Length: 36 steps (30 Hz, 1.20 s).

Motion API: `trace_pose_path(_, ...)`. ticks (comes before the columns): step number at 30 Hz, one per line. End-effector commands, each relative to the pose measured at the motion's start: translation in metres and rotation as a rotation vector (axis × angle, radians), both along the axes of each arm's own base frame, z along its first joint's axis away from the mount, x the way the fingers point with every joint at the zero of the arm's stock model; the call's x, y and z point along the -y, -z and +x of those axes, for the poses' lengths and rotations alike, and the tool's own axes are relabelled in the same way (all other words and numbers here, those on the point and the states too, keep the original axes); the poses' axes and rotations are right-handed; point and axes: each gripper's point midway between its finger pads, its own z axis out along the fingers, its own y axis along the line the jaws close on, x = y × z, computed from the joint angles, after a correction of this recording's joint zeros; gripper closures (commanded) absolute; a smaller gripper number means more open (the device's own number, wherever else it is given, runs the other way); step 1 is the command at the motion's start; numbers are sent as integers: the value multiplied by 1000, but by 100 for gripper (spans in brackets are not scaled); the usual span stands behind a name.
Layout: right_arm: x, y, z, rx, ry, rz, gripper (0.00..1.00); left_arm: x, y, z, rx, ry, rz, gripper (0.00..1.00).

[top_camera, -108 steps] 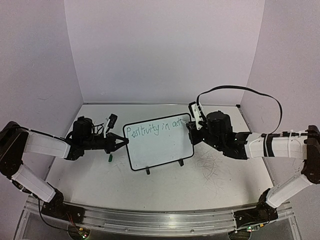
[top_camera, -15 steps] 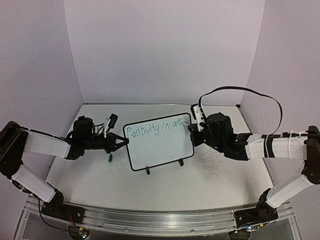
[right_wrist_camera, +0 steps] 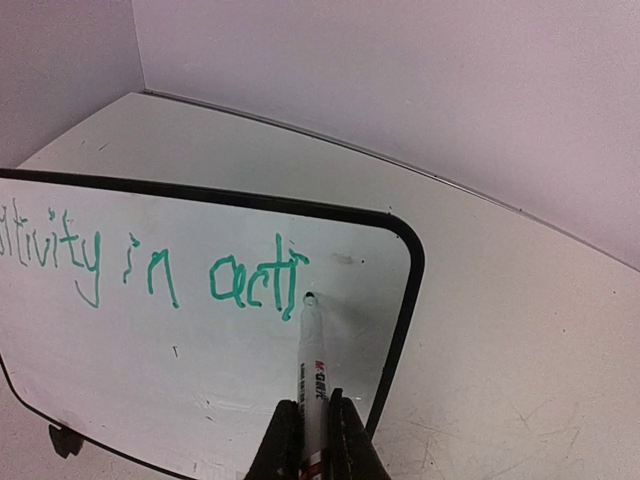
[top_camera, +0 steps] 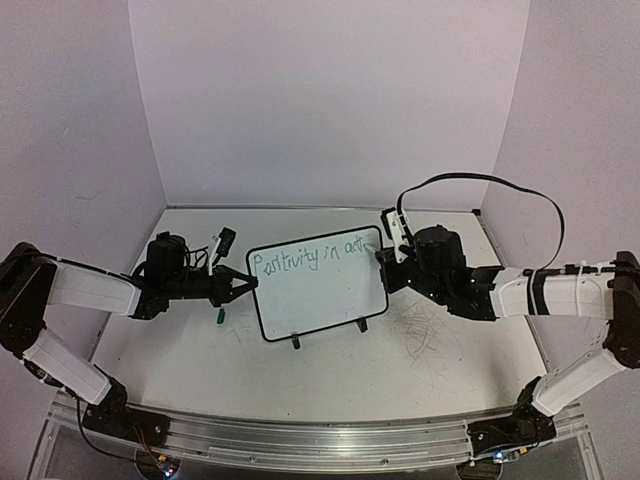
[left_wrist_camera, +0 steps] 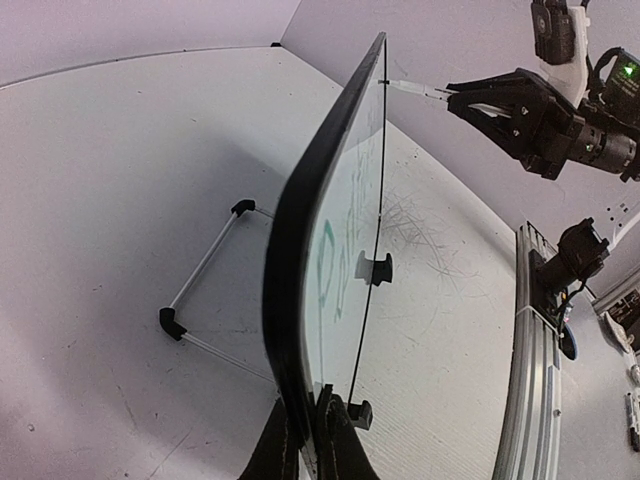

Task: Write a sentence on the whiteboard

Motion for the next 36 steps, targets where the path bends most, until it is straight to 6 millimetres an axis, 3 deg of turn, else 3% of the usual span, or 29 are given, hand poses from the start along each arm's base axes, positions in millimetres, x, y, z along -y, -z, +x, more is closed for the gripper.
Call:
trace_pose_path(1,4,6,-3,-18,4,0,100,-6,-6,15,79,-58,40,100)
trace_pose_path(10,12,5,-1,-9,43,-8,100,-5,-5,15,76,-56,41,100)
trace_pose_path(20,14,-11,10,41,100,8,100,-5,-5,15,74,-53,41,100)
trace_pose_path(28,3,-22,14,65,62,26,100,-4,-4,14,74,-46,41,100)
trace_pose_path(36,-5,-20,15,56,34,30,100,-4,-3,14,75,-46,44,100)
